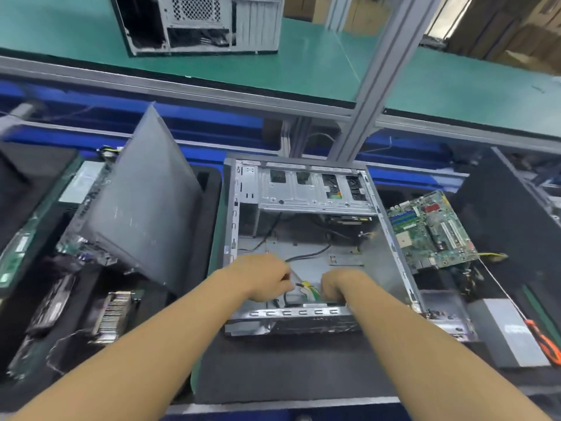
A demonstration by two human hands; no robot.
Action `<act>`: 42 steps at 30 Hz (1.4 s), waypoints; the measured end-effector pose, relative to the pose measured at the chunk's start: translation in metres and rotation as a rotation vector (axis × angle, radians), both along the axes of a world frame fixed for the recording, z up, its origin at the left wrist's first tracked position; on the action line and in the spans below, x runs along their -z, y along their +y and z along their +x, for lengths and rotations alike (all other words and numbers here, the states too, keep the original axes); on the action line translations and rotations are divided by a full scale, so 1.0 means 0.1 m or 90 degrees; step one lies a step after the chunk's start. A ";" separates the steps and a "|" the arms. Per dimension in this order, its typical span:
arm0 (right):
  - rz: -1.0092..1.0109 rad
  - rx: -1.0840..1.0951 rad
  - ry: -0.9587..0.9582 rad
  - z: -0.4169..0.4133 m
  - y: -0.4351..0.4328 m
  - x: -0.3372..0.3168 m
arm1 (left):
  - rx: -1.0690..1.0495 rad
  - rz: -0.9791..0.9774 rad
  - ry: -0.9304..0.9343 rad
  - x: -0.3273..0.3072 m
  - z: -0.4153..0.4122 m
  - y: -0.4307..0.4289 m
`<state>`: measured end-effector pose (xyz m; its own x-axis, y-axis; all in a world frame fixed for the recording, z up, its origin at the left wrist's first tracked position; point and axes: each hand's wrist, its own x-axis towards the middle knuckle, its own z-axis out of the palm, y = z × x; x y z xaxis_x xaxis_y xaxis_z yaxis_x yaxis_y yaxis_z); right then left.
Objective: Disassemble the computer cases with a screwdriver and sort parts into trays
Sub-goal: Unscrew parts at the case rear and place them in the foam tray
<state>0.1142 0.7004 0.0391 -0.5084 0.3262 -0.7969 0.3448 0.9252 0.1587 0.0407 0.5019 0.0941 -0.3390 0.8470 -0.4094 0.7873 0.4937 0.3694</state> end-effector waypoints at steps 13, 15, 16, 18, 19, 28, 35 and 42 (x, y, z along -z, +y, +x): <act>-0.117 0.266 0.376 0.16 0.22 -0.38 | 0.081 -0.034 -0.129 -0.05 0.19 -0.18; -0.128 0.271 0.510 0.22 0.24 -0.57 | 0.082 -0.042 -0.144 -0.07 0.15 -0.22; -0.139 0.275 0.562 0.26 0.24 -0.65 | 0.084 -0.050 -0.151 -0.08 0.13 -0.25; -0.160 0.299 0.655 0.34 0.22 -0.77 | 0.083 -0.075 -0.148 -0.06 0.09 -0.31; -0.188 0.338 0.700 0.39 0.21 -0.80 | 0.077 -0.090 -0.145 -0.06 0.06 -0.33; -0.342 0.702 0.922 0.97 0.18 -0.70 | -0.090 0.204 -0.025 -0.29 -0.13 -0.10; -0.654 1.207 1.099 0.93 0.52 -0.85 | -0.176 0.246 0.156 -0.13 -0.45 0.35; -0.655 1.123 1.029 0.54 0.71 -0.88 | -0.265 0.226 0.226 0.11 -0.60 0.49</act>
